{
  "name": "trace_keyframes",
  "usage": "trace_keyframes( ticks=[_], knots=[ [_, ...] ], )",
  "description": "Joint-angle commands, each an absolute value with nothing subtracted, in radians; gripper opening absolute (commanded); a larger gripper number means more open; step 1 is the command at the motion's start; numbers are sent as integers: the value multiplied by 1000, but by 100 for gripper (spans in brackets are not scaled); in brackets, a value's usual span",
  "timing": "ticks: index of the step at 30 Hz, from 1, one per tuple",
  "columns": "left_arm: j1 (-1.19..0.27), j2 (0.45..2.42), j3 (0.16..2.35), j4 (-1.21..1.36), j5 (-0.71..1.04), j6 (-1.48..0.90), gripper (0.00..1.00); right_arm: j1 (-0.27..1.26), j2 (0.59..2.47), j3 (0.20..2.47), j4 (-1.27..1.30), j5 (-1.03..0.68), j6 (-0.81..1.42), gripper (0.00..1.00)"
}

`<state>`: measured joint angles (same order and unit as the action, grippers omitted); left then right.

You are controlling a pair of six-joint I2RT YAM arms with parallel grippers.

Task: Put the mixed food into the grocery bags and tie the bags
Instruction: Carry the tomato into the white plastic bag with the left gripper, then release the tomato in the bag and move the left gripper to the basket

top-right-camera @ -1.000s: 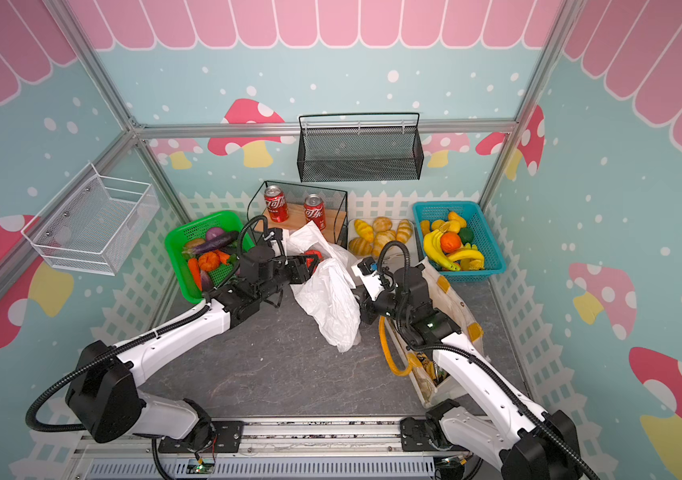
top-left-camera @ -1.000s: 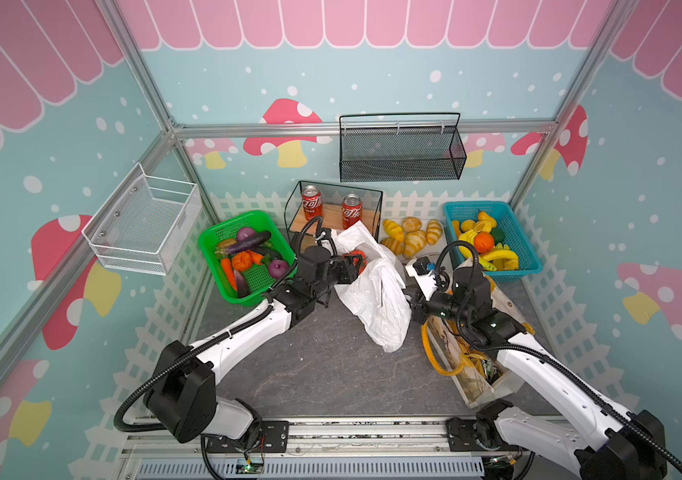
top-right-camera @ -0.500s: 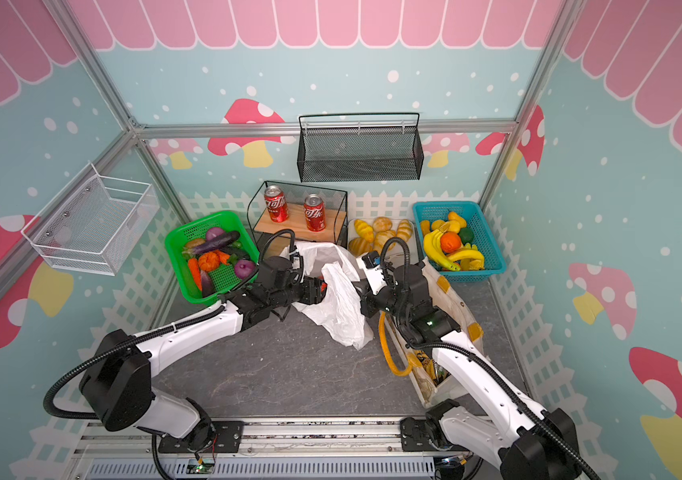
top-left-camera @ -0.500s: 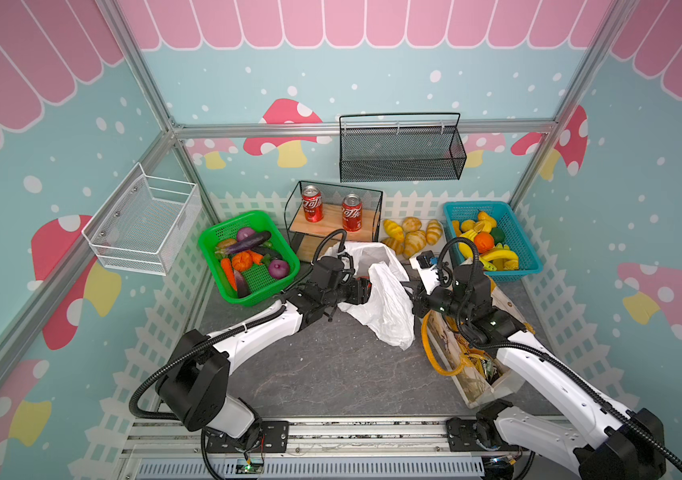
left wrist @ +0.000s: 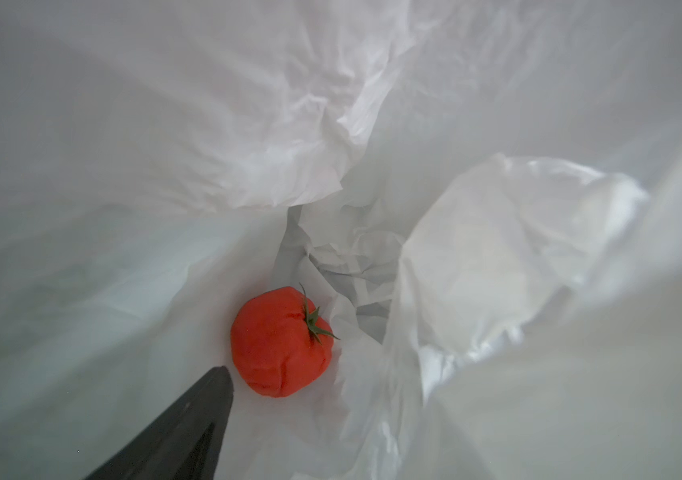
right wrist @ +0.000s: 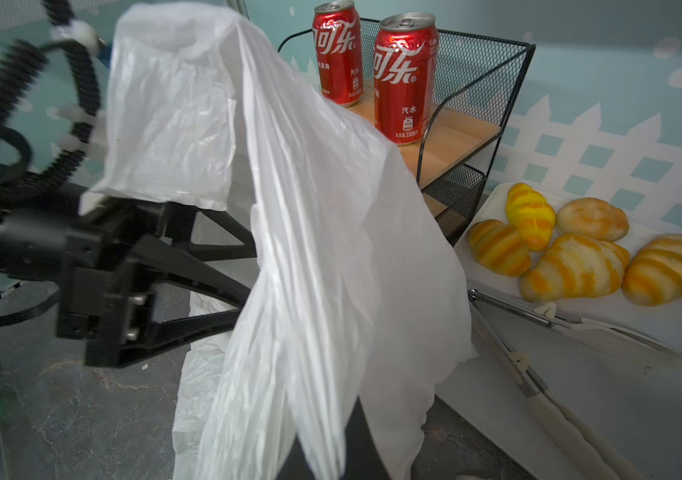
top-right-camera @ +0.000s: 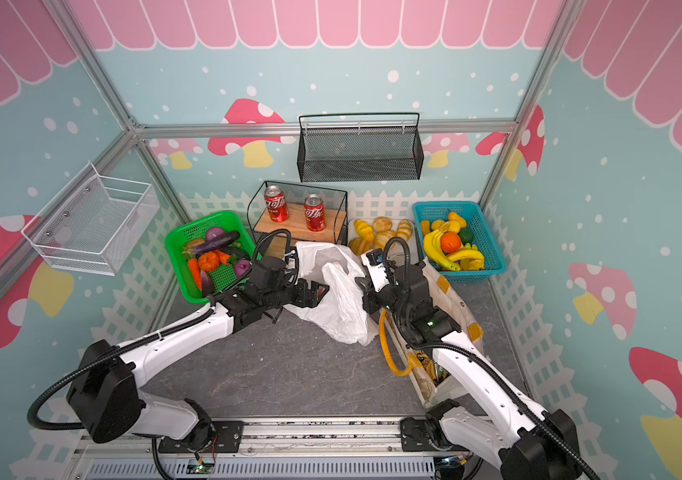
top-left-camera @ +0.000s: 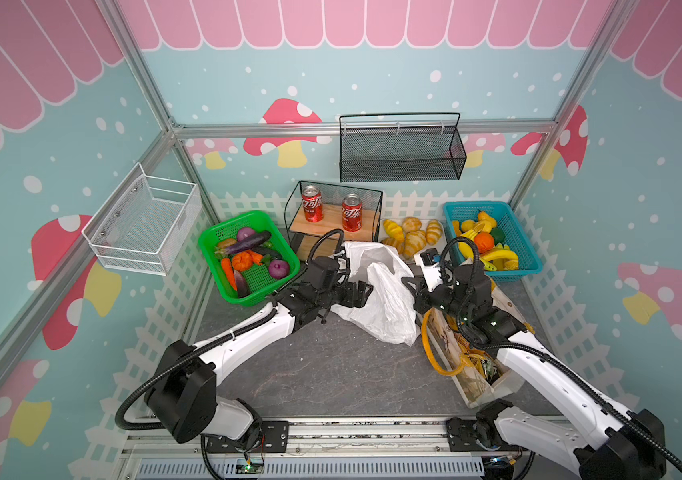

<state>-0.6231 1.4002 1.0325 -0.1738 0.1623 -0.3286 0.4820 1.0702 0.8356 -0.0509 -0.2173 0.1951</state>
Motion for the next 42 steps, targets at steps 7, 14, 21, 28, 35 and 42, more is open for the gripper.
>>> trace_keyframes(
  ticks=[7,14,21,28,35,42],
  knots=[
    [-498,1142,918,-256,557,-404,88,470,1133,866,-75,-137,219,0],
    [-245,944,808,-250,507,-561,84,462,1137,854,-44,-152,203,0],
    [-113,1082,859,-223,-80,-590,83,453,1129,851,-24,-187,199,0],
    [-54,1497,1120,-268,-154,-509,84,440,1091,829,-3,-200,189,0],
    [28,1786,1253,-278,9,-508,86,422,1106,824,14,-240,198,0],
    [32,1876,1314,-275,69,-502,92,409,1128,815,32,-262,204,0]
  ],
)
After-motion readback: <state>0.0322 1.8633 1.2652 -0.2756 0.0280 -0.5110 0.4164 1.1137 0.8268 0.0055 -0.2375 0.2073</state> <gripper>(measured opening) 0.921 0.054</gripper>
